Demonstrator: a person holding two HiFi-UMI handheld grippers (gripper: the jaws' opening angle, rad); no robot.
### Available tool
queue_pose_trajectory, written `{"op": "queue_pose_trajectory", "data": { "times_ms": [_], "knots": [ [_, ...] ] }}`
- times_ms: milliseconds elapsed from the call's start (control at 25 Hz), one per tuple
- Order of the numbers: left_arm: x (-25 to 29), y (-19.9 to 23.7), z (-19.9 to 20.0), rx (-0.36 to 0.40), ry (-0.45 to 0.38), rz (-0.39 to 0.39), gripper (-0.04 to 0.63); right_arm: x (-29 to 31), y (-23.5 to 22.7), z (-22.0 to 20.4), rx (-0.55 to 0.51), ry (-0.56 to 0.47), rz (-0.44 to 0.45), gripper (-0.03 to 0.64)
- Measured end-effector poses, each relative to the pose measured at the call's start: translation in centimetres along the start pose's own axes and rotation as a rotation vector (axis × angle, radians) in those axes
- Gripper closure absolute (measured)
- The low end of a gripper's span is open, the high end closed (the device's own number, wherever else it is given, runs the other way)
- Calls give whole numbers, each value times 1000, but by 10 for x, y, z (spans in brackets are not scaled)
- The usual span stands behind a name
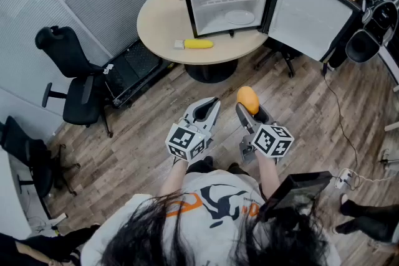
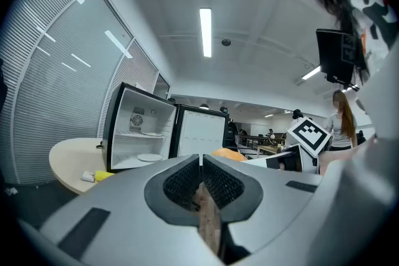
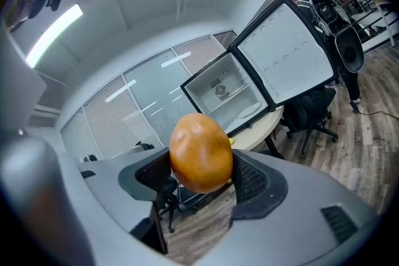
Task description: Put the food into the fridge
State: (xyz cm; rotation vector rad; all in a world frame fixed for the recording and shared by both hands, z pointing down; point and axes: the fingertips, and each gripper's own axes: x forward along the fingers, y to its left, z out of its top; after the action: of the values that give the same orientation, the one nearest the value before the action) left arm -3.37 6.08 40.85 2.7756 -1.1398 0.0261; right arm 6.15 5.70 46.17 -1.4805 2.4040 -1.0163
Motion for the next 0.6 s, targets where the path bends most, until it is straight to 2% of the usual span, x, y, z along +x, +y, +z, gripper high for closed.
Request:
{"op": "queue_pose_trajectory", "data": {
  "times_ms": [240, 600],
  "knots": [
    [4, -3, -6, -4, 16, -9, 583, -5, -5, 6, 2, -22, -31, 311],
    [9, -14, -9, -6, 29, -19, 583, -13, -13, 5, 45, -20, -17, 311]
  ]
}}
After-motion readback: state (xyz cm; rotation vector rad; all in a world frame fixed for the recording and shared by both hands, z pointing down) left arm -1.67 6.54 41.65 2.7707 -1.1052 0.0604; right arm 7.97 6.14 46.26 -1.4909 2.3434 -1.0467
